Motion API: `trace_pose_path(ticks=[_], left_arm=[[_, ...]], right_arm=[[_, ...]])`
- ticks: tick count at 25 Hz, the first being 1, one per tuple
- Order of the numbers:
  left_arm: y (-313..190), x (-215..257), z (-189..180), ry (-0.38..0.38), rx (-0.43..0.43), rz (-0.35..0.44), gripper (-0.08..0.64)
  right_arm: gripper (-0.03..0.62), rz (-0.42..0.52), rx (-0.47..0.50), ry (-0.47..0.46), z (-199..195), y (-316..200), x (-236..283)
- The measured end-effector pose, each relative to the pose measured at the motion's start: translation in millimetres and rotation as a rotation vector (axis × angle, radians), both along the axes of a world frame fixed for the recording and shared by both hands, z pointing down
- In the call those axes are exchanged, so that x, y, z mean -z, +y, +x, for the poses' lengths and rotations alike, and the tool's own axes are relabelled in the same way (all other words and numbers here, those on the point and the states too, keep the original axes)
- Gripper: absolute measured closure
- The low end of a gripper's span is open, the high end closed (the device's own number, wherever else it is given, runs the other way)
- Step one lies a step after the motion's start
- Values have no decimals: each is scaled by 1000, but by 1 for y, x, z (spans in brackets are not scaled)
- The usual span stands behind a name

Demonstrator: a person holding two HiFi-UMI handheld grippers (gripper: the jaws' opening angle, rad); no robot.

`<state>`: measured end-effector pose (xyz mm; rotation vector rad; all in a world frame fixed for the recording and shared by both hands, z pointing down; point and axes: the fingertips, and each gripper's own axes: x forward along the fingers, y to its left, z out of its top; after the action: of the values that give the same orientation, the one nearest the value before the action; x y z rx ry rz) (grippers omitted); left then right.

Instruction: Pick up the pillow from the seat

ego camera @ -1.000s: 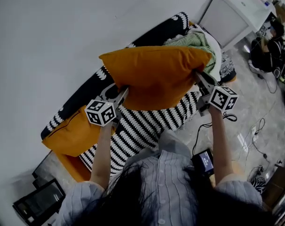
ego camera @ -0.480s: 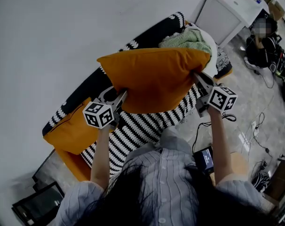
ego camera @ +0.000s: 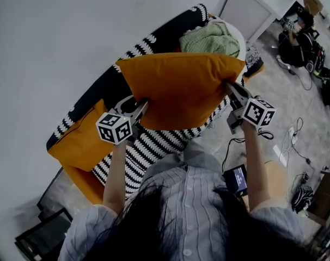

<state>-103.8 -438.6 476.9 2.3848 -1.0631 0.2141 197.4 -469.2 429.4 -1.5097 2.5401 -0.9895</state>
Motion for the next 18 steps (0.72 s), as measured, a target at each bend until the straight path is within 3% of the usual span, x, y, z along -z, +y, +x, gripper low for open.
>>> trace_pose_path(ticks=[18], left_arm=[[52, 7, 24, -6, -47, 10, 394]], right_arm=[[506, -10, -66, 12, 28, 72, 4]])
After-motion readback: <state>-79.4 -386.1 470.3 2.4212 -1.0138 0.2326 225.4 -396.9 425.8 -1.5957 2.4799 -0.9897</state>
